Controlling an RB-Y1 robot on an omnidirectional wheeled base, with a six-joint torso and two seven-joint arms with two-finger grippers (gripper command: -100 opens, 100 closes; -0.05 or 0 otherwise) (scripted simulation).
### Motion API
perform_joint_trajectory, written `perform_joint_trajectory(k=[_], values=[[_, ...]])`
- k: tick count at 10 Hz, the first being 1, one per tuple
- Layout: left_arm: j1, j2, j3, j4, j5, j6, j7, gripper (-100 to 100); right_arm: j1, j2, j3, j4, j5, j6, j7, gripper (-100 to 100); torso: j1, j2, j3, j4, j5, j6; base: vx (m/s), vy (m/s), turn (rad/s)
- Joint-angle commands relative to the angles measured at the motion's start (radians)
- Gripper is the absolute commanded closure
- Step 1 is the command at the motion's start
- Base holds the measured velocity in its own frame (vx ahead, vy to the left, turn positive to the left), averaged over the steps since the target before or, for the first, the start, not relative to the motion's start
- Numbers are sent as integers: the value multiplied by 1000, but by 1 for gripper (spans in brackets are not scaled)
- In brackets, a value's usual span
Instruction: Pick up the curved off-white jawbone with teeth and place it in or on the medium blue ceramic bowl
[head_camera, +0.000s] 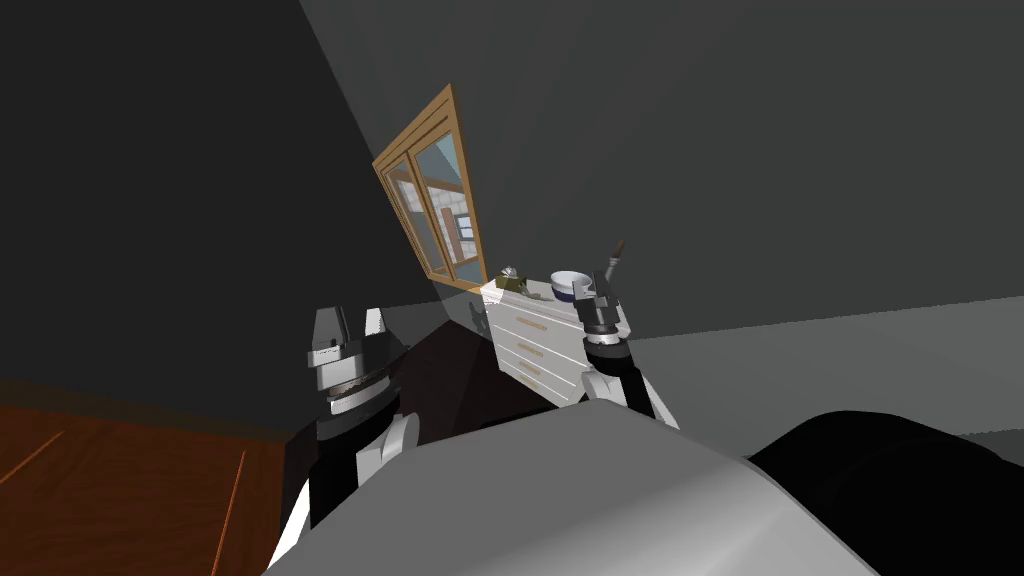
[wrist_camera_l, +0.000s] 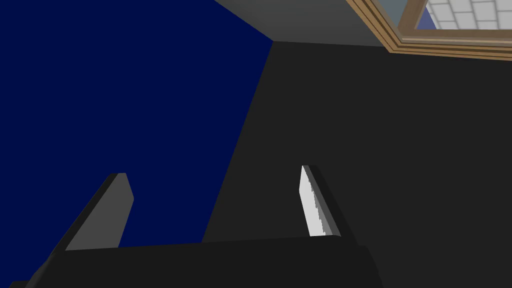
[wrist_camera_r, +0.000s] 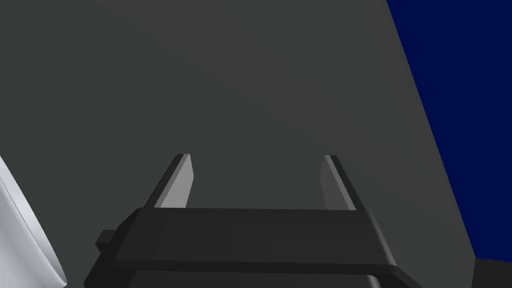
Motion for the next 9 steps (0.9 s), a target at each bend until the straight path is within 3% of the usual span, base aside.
perform_joint_trajectory(k=[1,8,9], values=[[0,0,0,0,0,0,0,0,-6,-30,-15,10,15,-5,2,-100,0,0,0,0,0,0,18,17,-44],[0,0,0,0,0,0,0,0,-41,-230,-128,102,137,-50,29,-100,4,-3,-2,-1,1,0,44,71,-91],[0,0,0,0,0,0,0,0,-41,-251,-128,102,137,-50,29,-100,6,-3,-2,-1,1,0,31,84,-57]])
